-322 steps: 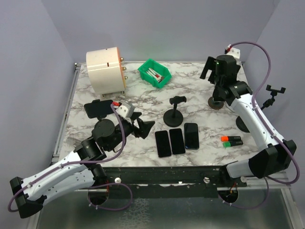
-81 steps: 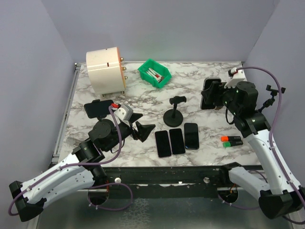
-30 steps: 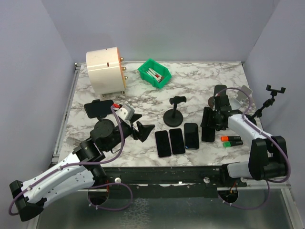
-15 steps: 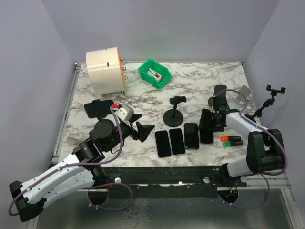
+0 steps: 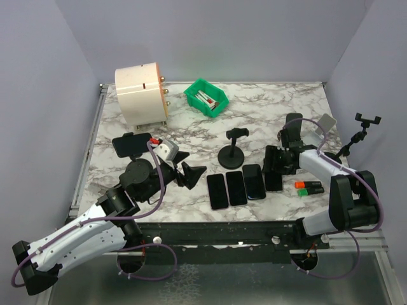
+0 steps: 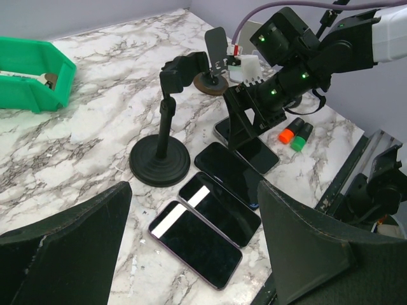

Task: Remove the phone from the phone stand
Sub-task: Place the phone at the center of the board.

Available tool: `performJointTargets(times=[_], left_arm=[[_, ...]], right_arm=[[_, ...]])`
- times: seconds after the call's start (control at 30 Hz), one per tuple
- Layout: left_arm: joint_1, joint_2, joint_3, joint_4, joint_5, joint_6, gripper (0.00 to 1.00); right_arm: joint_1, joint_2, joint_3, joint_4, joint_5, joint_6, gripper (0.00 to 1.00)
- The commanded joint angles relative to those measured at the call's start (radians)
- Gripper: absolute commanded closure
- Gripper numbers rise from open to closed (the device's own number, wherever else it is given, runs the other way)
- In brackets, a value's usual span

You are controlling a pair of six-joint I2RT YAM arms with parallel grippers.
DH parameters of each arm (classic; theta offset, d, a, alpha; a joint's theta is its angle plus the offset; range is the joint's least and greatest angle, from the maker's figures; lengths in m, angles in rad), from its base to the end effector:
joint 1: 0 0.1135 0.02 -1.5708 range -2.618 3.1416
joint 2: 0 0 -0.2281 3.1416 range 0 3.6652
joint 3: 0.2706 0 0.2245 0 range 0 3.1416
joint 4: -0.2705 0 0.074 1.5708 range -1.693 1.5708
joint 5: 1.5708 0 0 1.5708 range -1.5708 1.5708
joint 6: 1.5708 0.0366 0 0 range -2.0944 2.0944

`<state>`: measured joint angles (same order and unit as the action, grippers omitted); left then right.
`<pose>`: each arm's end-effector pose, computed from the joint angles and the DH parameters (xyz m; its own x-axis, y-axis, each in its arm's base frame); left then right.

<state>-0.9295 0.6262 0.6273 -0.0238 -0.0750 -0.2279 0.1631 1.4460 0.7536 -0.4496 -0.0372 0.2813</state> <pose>0.0991 -0.1281 0.3049 -0.1836 -0.1307 -0.9743 0.7317 0.6437 -0.2242 0.2390 0.0407 0.1474 -0.9114 0.1312 -0.3901 0.0786 0.9859 0.1479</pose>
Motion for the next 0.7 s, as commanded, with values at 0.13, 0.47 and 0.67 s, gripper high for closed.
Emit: performJointTargets(times=[0.13, 0.47, 0.67], left_arm=[[0.004, 0.012, 0.004, 0.012, 0.014, -0.005, 0.18], [0.004, 0.017, 0.005, 0.008, 0.007, -0.004, 0.18], [0.004, 0.022, 0.007, 0.006, 0.018, -0.008, 0.18]], right_arm=[[0.035, -0.018, -0.009, -0.015, -0.070, 0.017, 0.61], [0.041, 0.008, 0.003, -0.082, -0.064, 0.045, 0.62], [0.050, 0.013, 0.025, -0.128, -0.039, 0.045, 0.60]])
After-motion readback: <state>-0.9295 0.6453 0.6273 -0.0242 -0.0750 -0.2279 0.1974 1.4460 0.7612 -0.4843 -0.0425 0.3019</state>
